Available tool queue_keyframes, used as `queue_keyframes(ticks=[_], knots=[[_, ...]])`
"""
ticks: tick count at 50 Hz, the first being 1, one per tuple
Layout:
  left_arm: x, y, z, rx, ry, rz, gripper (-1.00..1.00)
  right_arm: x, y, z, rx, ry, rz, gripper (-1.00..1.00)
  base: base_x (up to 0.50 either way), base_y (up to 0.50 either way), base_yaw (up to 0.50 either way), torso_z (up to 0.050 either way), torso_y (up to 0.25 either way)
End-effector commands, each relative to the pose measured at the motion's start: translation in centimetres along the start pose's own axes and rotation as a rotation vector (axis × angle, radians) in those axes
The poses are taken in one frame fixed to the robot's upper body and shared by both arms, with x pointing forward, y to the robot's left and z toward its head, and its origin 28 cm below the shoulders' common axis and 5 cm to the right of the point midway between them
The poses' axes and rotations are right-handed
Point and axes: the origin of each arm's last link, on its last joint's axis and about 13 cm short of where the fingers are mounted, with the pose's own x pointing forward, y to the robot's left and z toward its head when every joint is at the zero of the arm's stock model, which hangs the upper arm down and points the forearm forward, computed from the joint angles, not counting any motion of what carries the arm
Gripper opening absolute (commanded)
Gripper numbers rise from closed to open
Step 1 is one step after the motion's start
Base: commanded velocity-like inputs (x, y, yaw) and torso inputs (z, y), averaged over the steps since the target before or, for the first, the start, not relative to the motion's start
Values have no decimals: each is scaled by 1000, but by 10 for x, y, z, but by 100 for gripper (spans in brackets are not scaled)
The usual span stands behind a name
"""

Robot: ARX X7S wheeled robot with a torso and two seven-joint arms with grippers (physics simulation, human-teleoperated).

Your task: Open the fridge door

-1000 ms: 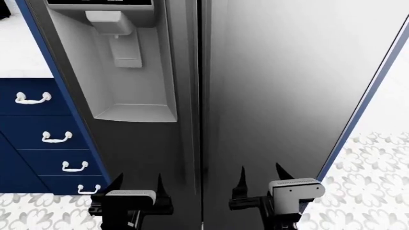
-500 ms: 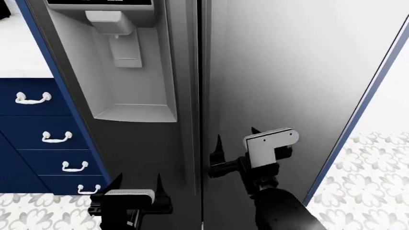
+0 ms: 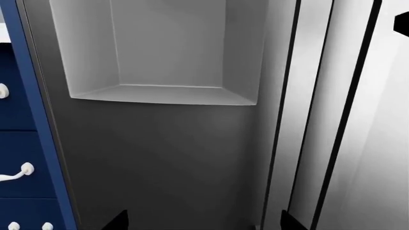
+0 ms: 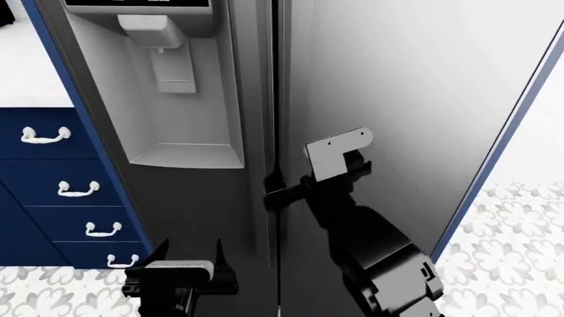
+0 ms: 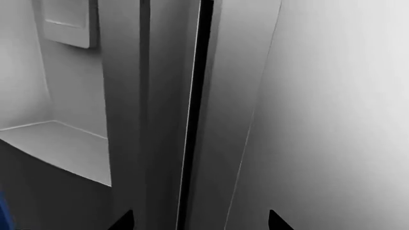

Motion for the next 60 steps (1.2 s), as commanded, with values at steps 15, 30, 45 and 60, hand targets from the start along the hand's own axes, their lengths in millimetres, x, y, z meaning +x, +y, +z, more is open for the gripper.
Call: queue_keyframes(ticks=[15, 30, 45, 60], knots=[[1, 1, -1, -8, 6, 0, 100, 45, -5, 10, 45, 53, 20, 100, 0, 0, 0, 0, 0], [2, 1, 0, -8, 7, 0, 100, 52, -9, 11, 36, 56, -7, 100, 0, 0, 0, 0, 0], [1, 1, 0, -12, 7, 0, 100, 59, -15, 11, 38, 69, -21, 100, 0, 0, 0, 0, 0], [2, 1, -1, -14, 9, 0, 100, 60, -15, 8, 33, 62, -25, -100, 0, 0, 0, 0, 0]])
